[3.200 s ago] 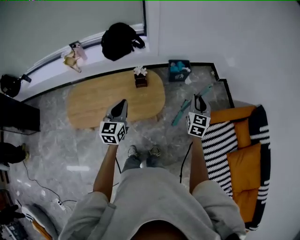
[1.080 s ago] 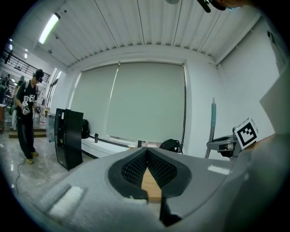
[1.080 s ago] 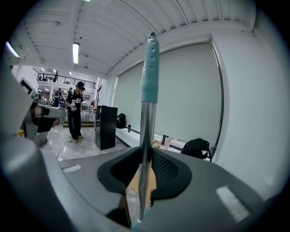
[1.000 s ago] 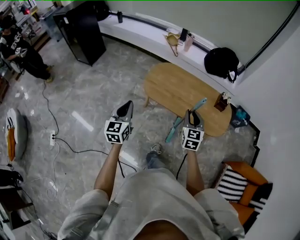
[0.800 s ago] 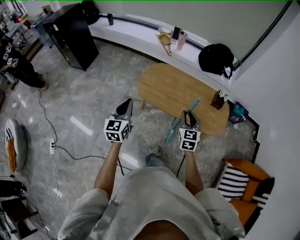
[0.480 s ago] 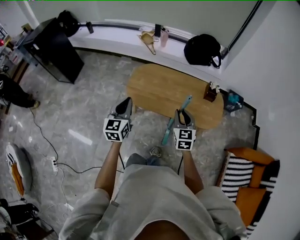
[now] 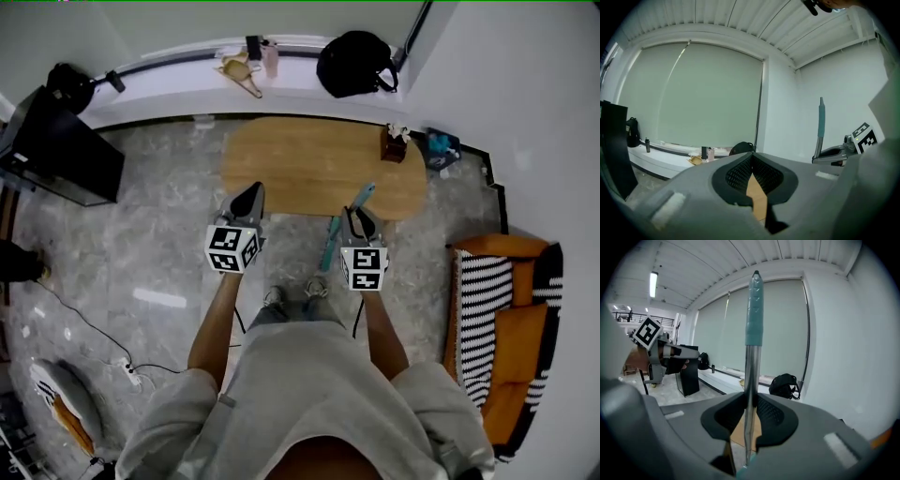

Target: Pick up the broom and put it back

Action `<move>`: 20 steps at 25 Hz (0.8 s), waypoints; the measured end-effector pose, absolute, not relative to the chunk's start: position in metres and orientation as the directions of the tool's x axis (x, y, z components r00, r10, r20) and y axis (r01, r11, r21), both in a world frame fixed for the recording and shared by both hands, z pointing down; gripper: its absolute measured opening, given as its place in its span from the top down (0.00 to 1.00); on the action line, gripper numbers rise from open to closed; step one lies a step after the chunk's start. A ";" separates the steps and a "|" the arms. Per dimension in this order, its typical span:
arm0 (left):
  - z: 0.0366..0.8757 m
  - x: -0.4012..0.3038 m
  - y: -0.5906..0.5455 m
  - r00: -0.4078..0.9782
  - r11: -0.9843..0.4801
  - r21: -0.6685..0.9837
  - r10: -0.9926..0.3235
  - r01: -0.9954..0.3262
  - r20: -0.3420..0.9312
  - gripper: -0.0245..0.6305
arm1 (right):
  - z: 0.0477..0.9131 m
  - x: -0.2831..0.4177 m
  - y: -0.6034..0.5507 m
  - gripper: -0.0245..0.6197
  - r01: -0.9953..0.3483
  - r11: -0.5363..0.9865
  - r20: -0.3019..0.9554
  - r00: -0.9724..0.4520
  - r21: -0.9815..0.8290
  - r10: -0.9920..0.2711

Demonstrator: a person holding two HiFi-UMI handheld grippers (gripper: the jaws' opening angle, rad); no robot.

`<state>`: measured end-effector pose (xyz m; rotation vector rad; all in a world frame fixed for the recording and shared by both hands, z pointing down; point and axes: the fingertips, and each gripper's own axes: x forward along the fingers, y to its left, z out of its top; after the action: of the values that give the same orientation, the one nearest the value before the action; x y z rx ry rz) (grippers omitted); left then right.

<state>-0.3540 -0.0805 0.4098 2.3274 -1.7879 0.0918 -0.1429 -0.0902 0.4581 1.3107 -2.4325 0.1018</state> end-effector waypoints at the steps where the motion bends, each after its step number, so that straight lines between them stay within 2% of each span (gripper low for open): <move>1: 0.411 -0.356 -0.083 0.288 -0.268 0.127 -0.942 -0.955 0.175 0.97 | 0.459 -0.143 -0.088 0.84 -0.831 0.545 0.363 -0.476 0.114 -0.801; 10: 0.439 -0.363 -0.086 0.437 -0.411 0.160 -0.875 -0.898 0.206 0.97 | 0.475 -0.136 -0.074 0.84 -0.905 0.401 0.396 -0.319 0.143 -0.861; 20: 0.477 -0.353 -0.094 0.456 -0.419 0.187 -0.850 -0.889 0.263 0.97 | 0.524 -0.113 -0.074 0.84 -0.926 0.362 0.482 -0.268 0.111 -0.834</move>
<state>-0.3534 -0.0936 0.4775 2.4120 -1.4871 0.1830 -0.1134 -0.0740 0.5240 1.5261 -2.1666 0.2643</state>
